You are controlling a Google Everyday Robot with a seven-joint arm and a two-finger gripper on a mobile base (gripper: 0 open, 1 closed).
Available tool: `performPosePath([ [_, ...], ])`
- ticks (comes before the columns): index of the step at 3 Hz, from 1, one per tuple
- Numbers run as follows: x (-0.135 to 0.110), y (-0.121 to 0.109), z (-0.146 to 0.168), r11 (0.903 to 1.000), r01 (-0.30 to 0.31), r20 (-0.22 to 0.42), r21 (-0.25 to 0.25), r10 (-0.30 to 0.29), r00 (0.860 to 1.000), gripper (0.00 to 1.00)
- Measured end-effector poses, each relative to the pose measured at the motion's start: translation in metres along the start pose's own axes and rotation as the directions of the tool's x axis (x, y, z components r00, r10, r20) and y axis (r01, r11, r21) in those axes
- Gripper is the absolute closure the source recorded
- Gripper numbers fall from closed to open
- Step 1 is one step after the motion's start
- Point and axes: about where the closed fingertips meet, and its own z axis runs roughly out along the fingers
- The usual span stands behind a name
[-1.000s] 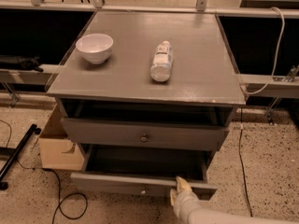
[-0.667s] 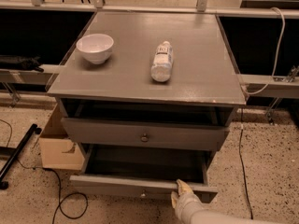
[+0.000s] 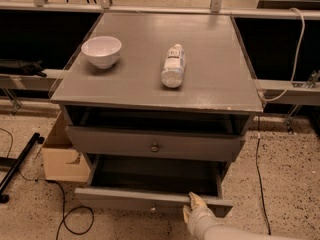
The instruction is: Open middle drawer
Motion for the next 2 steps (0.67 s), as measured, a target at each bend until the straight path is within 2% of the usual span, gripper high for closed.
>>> performPosePath([
  [1,0.0000,0.0000,0.0000,1.0000,0.000,0.000,0.000,0.000,1.000,0.54],
  [2,0.0001,0.0000,0.0000,1.0000,0.000,0.000,0.000,0.000,1.000,0.69],
])
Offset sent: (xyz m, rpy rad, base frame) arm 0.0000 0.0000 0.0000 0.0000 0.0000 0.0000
